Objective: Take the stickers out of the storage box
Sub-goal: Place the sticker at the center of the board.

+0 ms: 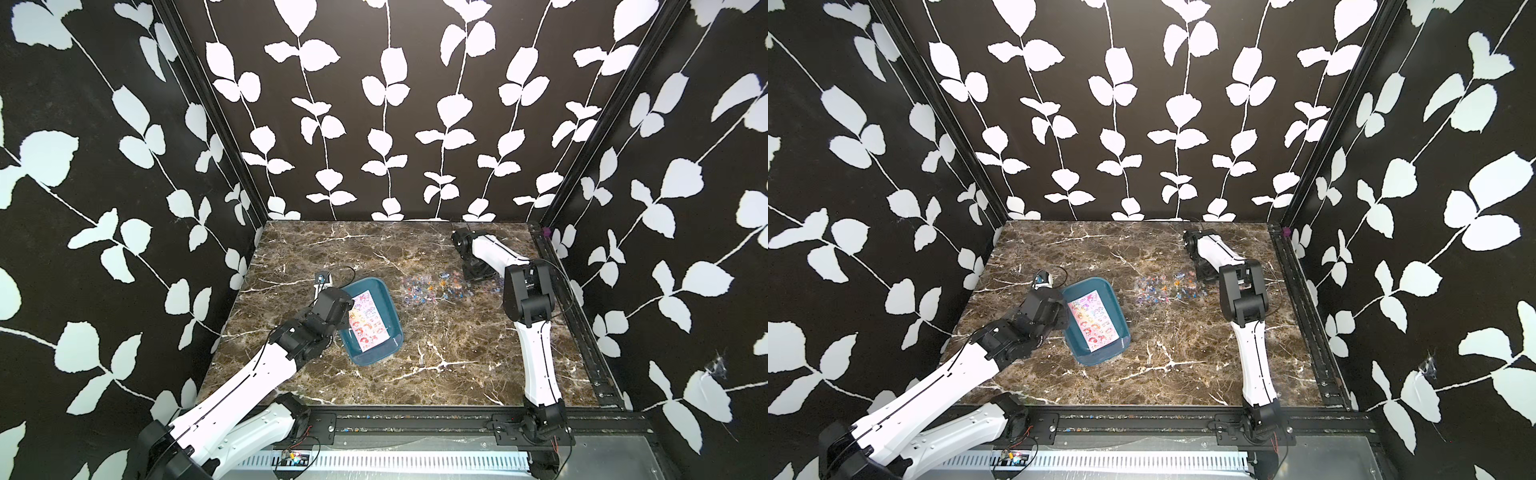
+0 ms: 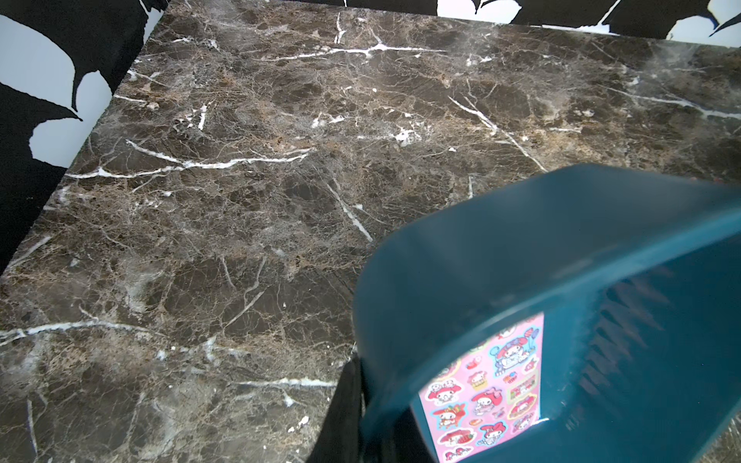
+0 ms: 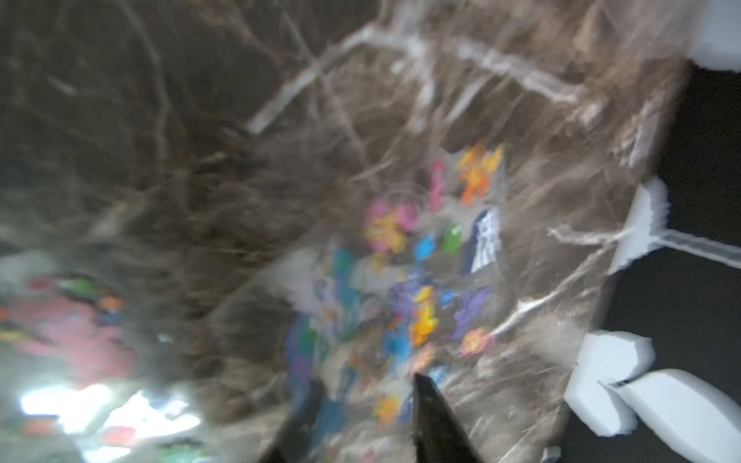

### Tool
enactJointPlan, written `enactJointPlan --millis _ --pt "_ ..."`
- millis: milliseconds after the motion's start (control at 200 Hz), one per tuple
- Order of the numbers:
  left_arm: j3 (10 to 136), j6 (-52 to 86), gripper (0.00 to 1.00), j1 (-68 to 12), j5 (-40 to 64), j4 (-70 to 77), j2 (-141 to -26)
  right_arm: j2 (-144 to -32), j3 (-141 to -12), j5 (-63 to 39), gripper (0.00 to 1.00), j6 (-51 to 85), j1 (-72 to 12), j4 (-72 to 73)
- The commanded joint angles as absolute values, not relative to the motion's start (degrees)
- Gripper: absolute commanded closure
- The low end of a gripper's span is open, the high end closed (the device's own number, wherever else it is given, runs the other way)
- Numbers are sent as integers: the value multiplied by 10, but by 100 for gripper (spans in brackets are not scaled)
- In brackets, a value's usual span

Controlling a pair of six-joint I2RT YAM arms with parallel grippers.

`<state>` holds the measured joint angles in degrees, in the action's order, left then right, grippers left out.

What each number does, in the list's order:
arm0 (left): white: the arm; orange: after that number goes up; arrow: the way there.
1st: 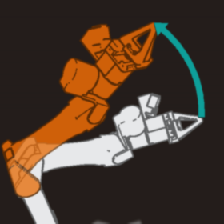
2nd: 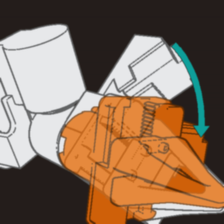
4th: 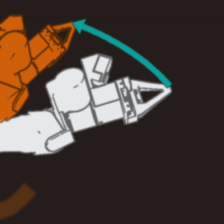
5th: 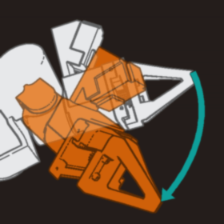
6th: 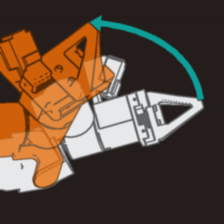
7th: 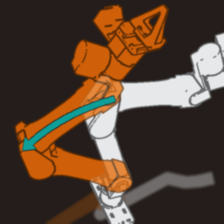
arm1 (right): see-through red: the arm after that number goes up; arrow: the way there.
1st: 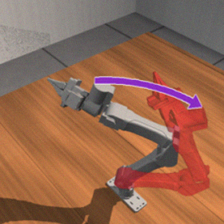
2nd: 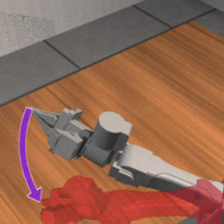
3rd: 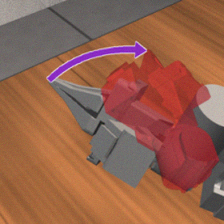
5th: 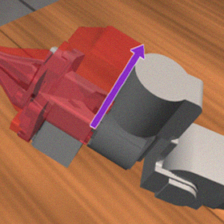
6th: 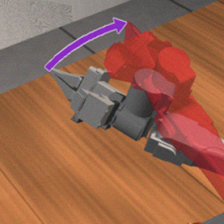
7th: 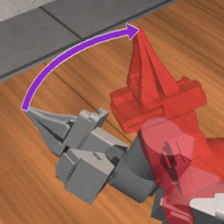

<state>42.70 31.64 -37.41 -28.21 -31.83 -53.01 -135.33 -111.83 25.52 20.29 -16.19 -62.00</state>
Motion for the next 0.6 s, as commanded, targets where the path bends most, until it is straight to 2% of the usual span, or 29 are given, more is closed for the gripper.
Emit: enactJointPlan --millis 0,60,240,495,595 --pt "424 308 100 -373 -281 -326 -525 -1338 -1120 204 51 224 -162 -627" --pt "425 308 100 -374 -282 -326 -524 -1326 -1112 197 44 232 -159 -621" --pt "424 307 100 -373 -282 -327 -523 -1293 -1094 148 37 237 -157 -602" --pt "428 308 100 -373 -280 -328 -519 -1219 -1053 75 38 255 -152 -561" --pt "428 306 100 -373 -275 -326 -519 -1146 -1004 60 39 259 -153 -517"
